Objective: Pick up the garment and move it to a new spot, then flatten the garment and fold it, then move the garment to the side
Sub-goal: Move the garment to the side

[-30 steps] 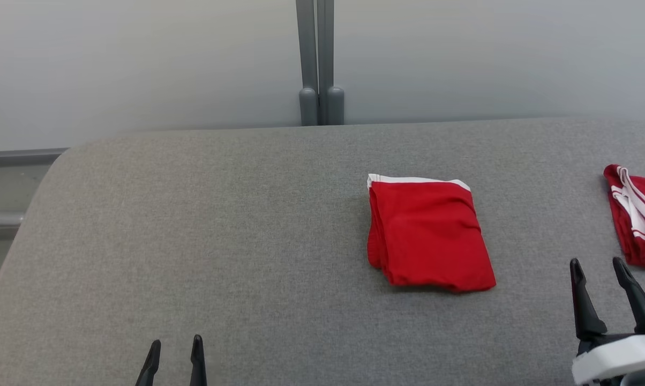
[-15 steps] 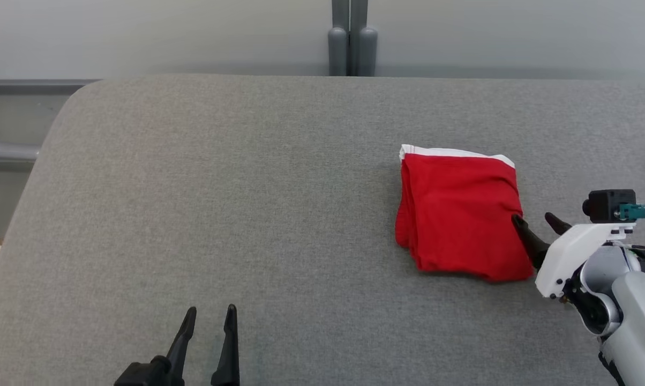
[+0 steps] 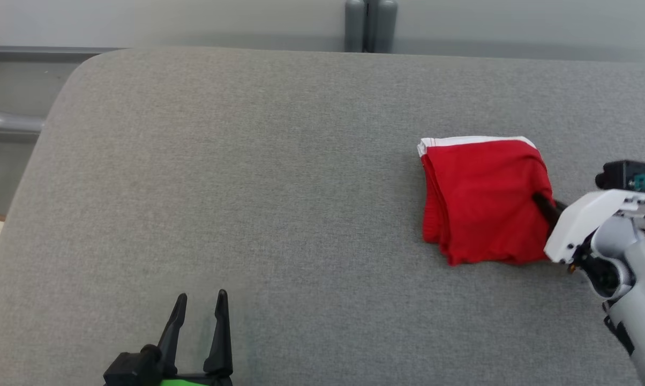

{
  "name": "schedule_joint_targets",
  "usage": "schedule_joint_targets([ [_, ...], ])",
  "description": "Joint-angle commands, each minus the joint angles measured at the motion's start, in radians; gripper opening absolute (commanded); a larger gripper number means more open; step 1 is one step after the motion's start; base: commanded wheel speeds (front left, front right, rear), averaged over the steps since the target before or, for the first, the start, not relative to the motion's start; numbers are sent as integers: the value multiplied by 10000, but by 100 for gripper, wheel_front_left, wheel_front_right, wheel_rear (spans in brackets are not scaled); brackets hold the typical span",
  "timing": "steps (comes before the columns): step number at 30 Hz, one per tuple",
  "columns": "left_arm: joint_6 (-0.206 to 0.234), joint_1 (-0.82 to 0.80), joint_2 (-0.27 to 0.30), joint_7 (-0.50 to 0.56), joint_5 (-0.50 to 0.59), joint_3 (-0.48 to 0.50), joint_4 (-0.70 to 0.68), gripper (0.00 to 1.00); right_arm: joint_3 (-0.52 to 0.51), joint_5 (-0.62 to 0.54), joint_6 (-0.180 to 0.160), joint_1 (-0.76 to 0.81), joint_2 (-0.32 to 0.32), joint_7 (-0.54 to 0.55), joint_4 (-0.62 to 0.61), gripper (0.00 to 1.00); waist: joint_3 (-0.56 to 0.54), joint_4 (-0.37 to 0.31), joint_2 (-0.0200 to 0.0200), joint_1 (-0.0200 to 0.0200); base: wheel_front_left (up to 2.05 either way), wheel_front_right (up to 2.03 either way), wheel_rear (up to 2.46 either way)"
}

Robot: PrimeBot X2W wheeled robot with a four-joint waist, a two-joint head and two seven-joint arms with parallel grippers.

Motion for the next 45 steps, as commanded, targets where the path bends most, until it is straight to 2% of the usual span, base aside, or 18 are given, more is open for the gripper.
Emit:
schedule_joint_targets([
  [1,-10,-153,34,0,-3,46,-51,100,25,59,-4,-343,-421,135,-283,0,179,-854,0,0,0,0,0],
  [7,-170,-758,36,-1,229,88,-139,100,-391,280,-4,-1243,-1959,1460,-1487,0,769,-1847,0,0,0,0,0],
  [9,-240,-984,36,0,305,104,-148,100,-673,155,-4,-1459,-2485,2049,-1726,0,973,-2024,0,0,0,0,0],
  [13,-318,-1248,39,0,456,152,-69,100,-1467,-128,0,-1691,-3132,2994,-1755,0,1341,-2192,0,0,0,0,0],
  [21,-476,-1423,39,0,577,132,138,100,-2560,-1003,0,-1912,-3466,3687,-1213,0,1800,-2099,0,0,0,0,0],
  [26,-536,-1476,39,0,603,134,197,100,-2319,-973,0,-2106,-3585,4048,-1375,0,1889,-1977,0,0,0,0,0],
  [30,-574,-1599,36,1,516,105,231,100,-1791,-626,-4,-2031,-4224,4657,-1515,0,1941,-1881,0,0,0,0,0],
  [39,-549,-1466,37,1,491,125,310,100,-1354,524,-5,-1374,-5602,5670,-1562,0,1927,-1844,0,0,0,0,0],
  [45,-497,-1506,37,1,493,131,361,100,-1214,489,-5,-638,-6153,5683,-1429,0,1981,-1952,0,0,0,0,0],
])
